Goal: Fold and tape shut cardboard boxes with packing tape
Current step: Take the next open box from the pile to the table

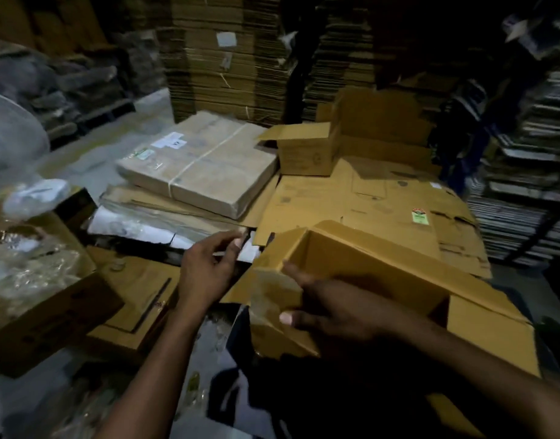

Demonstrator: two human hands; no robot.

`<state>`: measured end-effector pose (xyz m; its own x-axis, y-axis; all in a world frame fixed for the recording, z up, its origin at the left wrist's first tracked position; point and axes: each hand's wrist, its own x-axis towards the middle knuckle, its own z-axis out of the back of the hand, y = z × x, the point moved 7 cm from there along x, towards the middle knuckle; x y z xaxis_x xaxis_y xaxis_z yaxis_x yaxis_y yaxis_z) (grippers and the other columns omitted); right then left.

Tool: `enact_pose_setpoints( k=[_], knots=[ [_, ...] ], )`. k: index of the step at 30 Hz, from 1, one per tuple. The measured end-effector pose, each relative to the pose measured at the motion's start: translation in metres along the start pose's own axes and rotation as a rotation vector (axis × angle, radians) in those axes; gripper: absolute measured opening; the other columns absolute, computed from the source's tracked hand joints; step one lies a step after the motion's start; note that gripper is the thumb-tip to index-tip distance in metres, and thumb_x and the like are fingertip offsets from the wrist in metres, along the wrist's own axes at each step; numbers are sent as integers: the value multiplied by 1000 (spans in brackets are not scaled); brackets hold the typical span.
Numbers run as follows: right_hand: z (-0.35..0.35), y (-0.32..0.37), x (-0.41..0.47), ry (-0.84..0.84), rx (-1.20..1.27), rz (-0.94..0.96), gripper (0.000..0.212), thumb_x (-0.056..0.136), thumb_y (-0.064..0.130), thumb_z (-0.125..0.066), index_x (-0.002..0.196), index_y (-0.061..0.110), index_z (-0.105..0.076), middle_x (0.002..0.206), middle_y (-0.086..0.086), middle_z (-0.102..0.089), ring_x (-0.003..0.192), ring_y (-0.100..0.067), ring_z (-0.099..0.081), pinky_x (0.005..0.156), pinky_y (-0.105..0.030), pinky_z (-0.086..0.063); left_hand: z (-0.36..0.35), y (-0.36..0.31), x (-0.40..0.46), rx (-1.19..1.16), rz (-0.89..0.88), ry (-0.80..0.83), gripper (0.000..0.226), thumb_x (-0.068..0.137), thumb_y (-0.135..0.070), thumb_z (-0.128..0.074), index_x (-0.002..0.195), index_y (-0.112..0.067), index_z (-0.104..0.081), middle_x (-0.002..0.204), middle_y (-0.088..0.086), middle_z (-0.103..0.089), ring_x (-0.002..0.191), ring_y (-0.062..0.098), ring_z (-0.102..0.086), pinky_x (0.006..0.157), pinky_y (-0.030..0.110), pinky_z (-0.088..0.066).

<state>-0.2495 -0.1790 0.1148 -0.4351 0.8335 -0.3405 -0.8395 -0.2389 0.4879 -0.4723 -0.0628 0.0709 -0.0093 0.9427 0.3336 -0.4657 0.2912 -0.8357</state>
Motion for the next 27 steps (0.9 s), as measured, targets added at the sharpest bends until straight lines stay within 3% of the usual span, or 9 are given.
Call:
enact_pose_setpoints(
  k=[2, 6, 10, 12, 14, 16, 19, 22, 27],
  knots=[
    [-11, 12, 26, -39, -181, -18, 106, 97, 82, -41, 168, 31, 18, 179, -1, 9, 165, -18, -4, 130, -47, -23, -15, 71, 13, -13, 188, 25, 37, 101, -60, -67, 125, -35, -79, 115, -13, -80, 108, 8, -74, 92, 42, -64],
    [-24, 14, 60, -38, -380, -151, 109, 93, 87, -31, 162, 31, 32, 172, -1, 33, 163, -23, 15, 132, -53, -12, -70, 198, 18, -12, 656, 346, 91, 86, -86, -65, 148, -19, -65, 145, 7, -69, 130, 32, -66, 109, 50, -55],
    [-24, 20, 57, -85, -370, -165, 103, 94, 86, -27, 163, 35, 30, 172, 3, 33, 163, -17, 16, 133, -45, -9, -97, 203, -2, -255, 902, 533, 53, 97, -62, -75, 114, -12, -73, 116, 11, -77, 92, 27, -75, 83, 47, -64],
    [-22, 26, 48, -120, -376, -123, 97, 99, 80, -35, 165, 38, 23, 177, 5, 21, 164, -18, -2, 130, -42, -22, -87, 191, 8, -296, 816, 448, 32, 96, -42, -85, 108, -13, -76, 107, 12, -80, 77, 23, -77, 66, 40, -64],
    [-23, 36, 41, -154, -349, -44, 90, 104, 69, -46, 167, 45, 13, 179, 8, -7, 155, -18, -36, 117, -42, -46, -61, 174, 30, -297, 656, 288, 20, 92, -23, -89, 109, -19, -79, 110, 7, -82, 83, 18, -79, 71, 36, -64],
    [-29, 42, 33, -152, -354, -8, 90, 107, 53, -57, 166, 50, 10, 169, 8, -37, 134, -18, -59, 99, -42, -58, -38, 138, 49, -345, 484, 260, 31, 89, -18, -92, 118, -21, -82, 111, 0, -83, 91, 15, -80, 76, 37, -65],
    [-23, 30, 7, -188, -378, -97, 85, 107, 39, -59, 165, 53, 2, 152, 12, -55, 113, -8, -67, 87, -30, -60, -34, 54, 60, -291, 150, 476, 37, 88, -32, -94, 123, -32, -83, 106, -6, -83, 95, 17, -80, 75, 42, -67],
    [-3, 0, -32, -276, -279, -230, 72, 103, 56, -59, 160, 61, -16, 140, 23, -59, 102, 3, -66, 80, -20, -59, -56, -4, 42, -284, -46, 742, 39, 97, -55, -80, 128, -31, -81, 118, -11, -81, 113, 15, -77, 96, 46, -63],
    [4, -40, -64, -331, -281, -345, 69, 99, 75, -46, 162, 51, -30, 140, 21, -63, 109, 3, -63, 85, -24, -59, -104, -8, 14, -317, 220, 959, 93, 86, -96, -36, 136, -30, -77, 131, -5, -78, 128, 23, -70, 118, 65, -43]
  ],
)
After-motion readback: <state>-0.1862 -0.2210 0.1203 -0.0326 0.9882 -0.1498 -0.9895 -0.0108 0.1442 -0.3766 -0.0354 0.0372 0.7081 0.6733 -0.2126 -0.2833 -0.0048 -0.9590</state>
